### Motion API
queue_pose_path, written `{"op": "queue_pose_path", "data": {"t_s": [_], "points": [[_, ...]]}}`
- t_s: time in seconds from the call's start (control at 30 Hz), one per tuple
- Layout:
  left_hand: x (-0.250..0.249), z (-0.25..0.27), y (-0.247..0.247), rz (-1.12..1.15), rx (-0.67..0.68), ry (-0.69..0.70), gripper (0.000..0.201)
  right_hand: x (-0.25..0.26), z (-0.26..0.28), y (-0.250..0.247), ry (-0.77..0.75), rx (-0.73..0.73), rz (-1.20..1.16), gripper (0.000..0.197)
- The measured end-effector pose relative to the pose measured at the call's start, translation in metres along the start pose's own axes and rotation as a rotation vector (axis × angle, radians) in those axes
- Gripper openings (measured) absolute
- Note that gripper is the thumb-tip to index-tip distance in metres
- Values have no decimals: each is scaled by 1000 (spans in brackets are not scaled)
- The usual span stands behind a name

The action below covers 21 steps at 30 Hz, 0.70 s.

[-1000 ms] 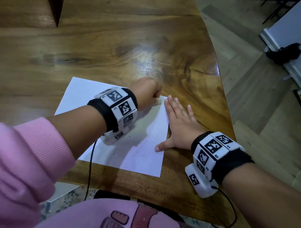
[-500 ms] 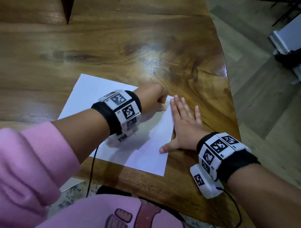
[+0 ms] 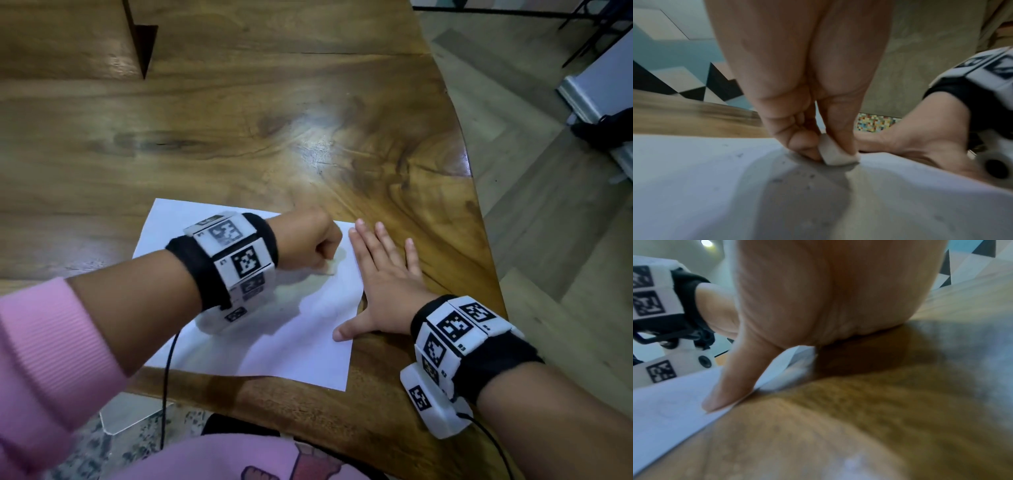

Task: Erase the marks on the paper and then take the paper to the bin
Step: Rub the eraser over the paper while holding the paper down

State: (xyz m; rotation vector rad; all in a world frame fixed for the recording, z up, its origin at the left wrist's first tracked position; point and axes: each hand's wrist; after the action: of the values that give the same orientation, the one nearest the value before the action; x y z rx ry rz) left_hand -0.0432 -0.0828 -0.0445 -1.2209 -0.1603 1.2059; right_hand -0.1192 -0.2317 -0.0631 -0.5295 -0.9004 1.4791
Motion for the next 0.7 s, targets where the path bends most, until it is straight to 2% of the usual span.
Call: {"op": "queue_pose_path", "data": {"t_s": [0.07, 0.2, 0.33, 0.5, 0.63, 0.7], "points": [[0, 2, -4, -6, -12, 1, 8, 0, 0, 0, -9, 0, 3, 149], [-5, -9, -15, -17, -208, -22, 12, -1, 0, 0, -15, -17, 6, 150], [-4, -7, -3, -41, -230, -70, 14, -1, 2, 1, -23, -39, -3, 152], [-6, -11, 0, 31, -360, -103, 16, 1, 3, 0, -11, -26, 36, 154], [-9, -2, 10, 45, -330, -111, 6, 3, 2, -2, 4, -9, 57, 155], [-9, 10, 18, 32, -264, -74, 16, 3, 2, -1, 8, -20, 58, 155]]}}
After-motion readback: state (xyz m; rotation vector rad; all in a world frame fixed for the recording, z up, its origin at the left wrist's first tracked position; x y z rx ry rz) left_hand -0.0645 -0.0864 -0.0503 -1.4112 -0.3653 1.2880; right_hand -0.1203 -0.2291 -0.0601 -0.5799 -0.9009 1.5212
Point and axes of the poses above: each hand's wrist, its own z-axis away from the middle knuckle, its own y-axis out of the palm, x = y × z, and after that the axes turned 1 degree about -x, right-handed
